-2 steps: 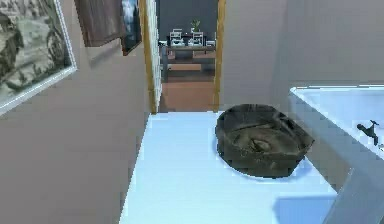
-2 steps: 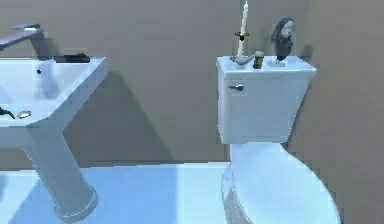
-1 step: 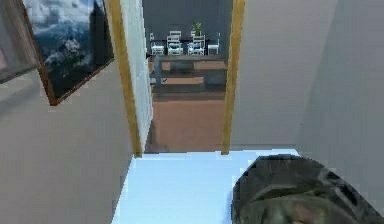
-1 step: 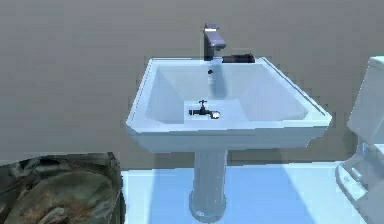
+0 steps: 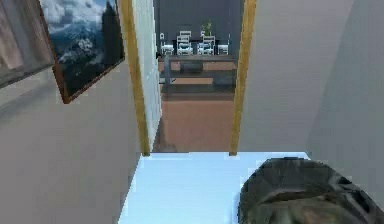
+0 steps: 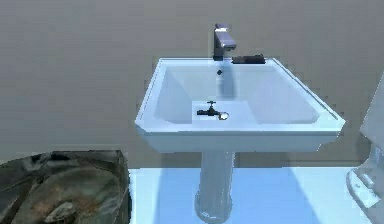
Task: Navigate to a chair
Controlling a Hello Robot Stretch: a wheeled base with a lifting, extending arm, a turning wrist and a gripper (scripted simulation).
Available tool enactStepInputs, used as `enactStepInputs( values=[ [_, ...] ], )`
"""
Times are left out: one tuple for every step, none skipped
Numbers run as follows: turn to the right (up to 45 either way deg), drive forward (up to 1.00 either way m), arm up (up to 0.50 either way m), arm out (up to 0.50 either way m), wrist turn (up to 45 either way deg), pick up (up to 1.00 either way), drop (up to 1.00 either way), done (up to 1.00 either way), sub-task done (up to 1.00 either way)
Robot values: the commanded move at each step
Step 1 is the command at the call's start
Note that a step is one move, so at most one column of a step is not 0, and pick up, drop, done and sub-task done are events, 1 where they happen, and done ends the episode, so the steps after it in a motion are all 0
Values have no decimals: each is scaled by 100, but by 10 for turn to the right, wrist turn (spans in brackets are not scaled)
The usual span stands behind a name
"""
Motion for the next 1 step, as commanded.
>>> enactStepInputs(
  values=[
    [-270,0,0,0,0,0,0,0,0]
  ],
)
